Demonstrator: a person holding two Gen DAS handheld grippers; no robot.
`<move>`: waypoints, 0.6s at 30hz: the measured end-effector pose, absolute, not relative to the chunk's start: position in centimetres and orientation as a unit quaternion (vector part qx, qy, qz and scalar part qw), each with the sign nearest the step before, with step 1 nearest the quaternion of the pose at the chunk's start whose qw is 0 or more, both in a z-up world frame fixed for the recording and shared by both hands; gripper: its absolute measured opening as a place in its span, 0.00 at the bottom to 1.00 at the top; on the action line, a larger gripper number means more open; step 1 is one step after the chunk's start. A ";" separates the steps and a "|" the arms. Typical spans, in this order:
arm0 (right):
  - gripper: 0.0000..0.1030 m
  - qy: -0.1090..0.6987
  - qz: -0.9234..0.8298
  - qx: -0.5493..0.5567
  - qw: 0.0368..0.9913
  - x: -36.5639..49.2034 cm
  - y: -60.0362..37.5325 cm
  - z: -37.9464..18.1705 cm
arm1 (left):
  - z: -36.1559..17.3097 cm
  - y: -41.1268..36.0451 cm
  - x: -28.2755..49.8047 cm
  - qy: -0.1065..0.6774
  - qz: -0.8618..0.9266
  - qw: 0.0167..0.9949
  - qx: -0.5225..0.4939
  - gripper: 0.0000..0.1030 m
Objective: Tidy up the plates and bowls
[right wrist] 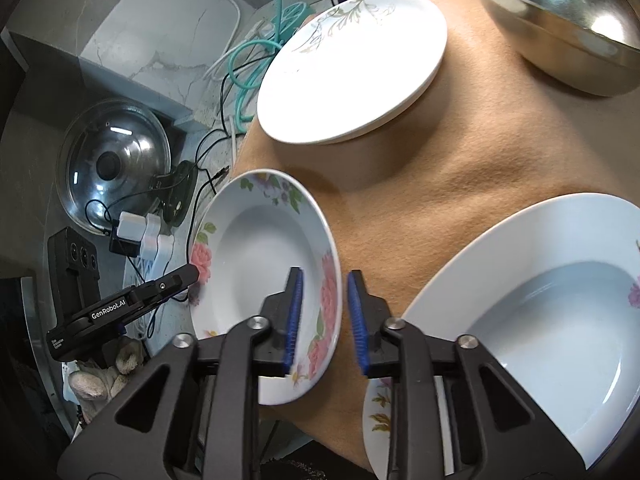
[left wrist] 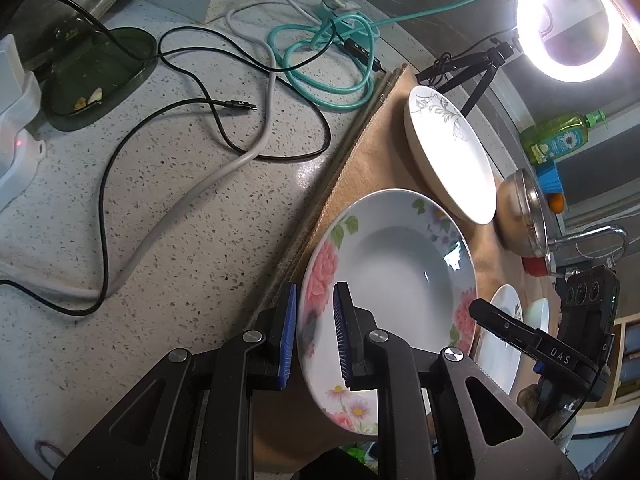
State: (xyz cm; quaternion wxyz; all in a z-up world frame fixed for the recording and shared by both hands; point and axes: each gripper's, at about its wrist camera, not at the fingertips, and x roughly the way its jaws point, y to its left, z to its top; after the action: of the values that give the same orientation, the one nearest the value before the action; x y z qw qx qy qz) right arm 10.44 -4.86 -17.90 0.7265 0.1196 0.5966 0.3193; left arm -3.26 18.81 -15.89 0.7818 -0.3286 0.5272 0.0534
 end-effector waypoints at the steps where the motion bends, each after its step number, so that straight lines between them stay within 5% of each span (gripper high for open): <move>1: 0.19 0.597 0.319 0.117 0.727 10.4 -4.7 -17.9 | -15.9 18.8 -3.3 0.528 0.053 0.782 -0.328 0.16; 18: 0.12 0.598 0.303 0.103 0.735 10.1 -4.5 -18.3 | -15.1 18.0 -3.2 0.526 0.054 0.791 -0.308 0.14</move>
State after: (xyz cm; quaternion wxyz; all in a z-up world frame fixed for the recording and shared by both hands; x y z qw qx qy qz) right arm 10.10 -4.51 -18.27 0.7353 0.1029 0.5976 0.3027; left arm -3.25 18.04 -15.11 0.7907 -0.3078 0.5265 0.0540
